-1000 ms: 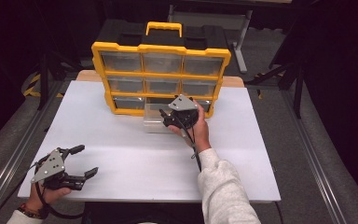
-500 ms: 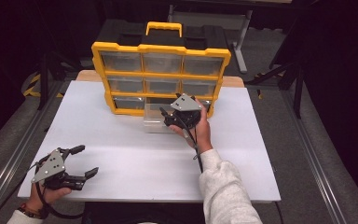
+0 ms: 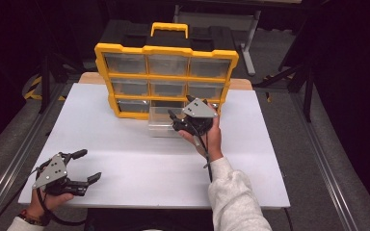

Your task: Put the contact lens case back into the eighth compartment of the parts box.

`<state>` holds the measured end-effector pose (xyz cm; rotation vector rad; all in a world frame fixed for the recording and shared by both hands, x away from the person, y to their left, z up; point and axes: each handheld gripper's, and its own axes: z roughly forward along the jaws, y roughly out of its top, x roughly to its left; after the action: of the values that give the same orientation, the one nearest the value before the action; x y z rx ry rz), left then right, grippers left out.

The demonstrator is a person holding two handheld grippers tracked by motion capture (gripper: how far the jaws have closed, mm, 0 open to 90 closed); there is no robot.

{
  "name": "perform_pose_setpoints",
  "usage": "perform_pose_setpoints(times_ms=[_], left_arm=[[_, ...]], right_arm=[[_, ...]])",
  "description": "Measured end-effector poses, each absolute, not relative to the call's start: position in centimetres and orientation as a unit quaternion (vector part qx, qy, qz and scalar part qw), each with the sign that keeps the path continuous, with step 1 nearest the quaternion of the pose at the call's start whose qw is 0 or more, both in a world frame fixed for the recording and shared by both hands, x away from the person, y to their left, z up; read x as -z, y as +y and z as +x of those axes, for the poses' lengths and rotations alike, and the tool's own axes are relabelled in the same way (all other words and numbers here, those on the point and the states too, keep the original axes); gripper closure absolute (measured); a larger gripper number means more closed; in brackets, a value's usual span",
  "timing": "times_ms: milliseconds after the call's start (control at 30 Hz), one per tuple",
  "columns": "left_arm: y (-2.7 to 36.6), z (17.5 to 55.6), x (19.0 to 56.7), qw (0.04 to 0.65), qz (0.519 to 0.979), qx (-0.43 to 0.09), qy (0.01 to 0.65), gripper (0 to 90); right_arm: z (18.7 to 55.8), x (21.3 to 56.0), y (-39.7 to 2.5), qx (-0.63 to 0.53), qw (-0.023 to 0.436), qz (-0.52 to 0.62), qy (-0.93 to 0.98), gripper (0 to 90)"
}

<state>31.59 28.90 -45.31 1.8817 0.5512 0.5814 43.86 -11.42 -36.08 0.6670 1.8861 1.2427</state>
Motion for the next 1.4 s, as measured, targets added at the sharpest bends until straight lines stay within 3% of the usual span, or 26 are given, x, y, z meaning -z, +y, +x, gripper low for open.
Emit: perform_pose_setpoints(times_ms=[1400], left_arm=[[28.9,31.5,45.3,0.514,0.789,-0.25,0.227,11.8]], right_arm=[[39.4,35.4,-14.6,-0.492,0.402,0.231,0.737,22.6]])
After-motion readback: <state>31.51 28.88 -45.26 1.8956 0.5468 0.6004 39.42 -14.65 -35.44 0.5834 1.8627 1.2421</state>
